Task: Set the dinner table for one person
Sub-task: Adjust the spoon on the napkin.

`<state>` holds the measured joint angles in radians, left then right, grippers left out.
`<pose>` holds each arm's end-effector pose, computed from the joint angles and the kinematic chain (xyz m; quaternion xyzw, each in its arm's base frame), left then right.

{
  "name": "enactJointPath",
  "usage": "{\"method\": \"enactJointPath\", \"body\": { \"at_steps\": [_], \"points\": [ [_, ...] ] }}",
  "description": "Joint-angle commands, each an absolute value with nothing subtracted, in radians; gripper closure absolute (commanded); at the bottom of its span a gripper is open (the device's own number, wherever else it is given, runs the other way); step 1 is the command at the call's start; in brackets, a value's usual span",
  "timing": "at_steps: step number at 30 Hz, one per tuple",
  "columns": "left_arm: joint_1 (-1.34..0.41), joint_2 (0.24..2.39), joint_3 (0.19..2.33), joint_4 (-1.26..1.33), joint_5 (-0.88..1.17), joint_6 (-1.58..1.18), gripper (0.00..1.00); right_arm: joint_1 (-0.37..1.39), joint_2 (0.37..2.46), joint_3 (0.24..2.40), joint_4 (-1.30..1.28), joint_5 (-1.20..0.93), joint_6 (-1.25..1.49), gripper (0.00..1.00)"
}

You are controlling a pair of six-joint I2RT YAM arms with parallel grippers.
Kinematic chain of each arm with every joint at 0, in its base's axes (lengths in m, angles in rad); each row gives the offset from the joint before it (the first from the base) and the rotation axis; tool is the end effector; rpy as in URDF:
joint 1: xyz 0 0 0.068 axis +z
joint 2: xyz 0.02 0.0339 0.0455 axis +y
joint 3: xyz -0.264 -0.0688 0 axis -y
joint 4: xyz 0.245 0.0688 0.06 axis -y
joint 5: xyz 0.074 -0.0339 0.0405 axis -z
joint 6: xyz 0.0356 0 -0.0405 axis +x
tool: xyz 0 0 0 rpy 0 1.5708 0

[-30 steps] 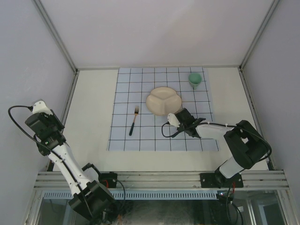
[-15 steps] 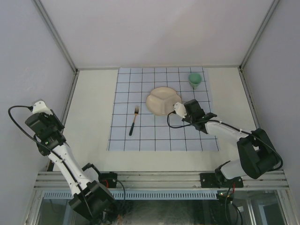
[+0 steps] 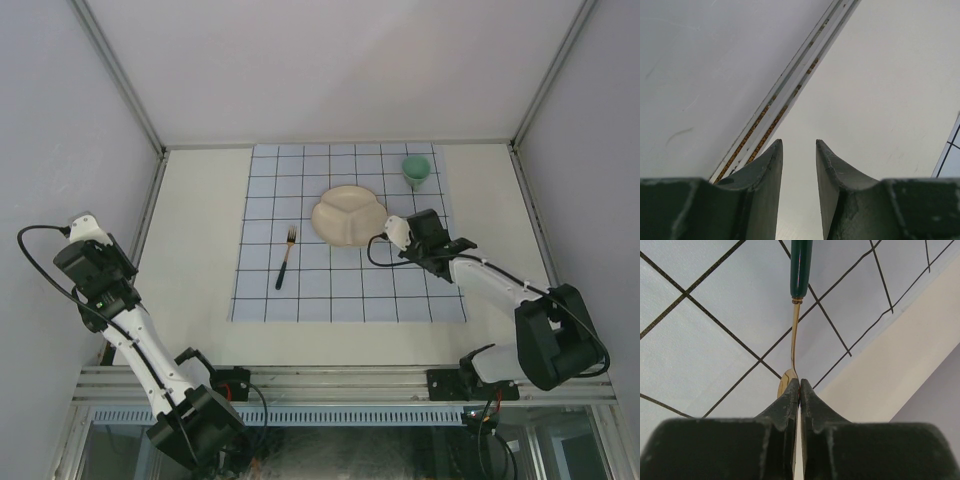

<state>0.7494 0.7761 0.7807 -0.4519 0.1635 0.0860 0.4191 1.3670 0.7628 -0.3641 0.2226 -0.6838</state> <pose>0.1318 0.1148 0.3124 -0.2336 0.8117 0.1522 0.5133 0.2443 0.1002 0.1927 -0.4692 0.8256 -0.1441 0.2783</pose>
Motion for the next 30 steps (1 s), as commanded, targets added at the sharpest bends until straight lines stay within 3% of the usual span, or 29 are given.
{"method": "enactJointPath", "body": {
  "at_steps": [1,12,21,23,26,27,30],
  "points": [
    [0.757,0.765,0.760,-0.429,0.182,0.078,0.63,0.402,1.318,0.792,-0.396,0.182,-0.652,1.00],
    [0.757,0.769,0.758,-0.426,0.184,0.084,0.63,0.314,1.252,0.775,-0.702,-0.090,-0.651,1.00],
    [0.756,0.790,0.757,-0.413,0.192,0.086,0.63,0.205,1.217,0.718,-0.640,-0.081,-0.703,1.00],
    [0.756,0.789,0.750,-0.407,0.189,0.087,0.63,0.202,1.208,0.720,-0.582,-0.078,-0.697,0.92],
    [0.757,0.790,0.738,-0.399,0.182,0.092,0.63,0.234,1.226,0.763,-0.506,-0.082,-0.676,0.52],
    [0.758,0.788,0.735,-0.396,0.178,0.096,0.63,0.251,1.244,0.785,-0.488,-0.077,-0.669,0.46],
    [0.757,0.785,0.732,-0.392,0.157,0.108,0.63,0.310,1.363,0.895,-0.478,-0.050,-0.647,0.42]
  ]
}}
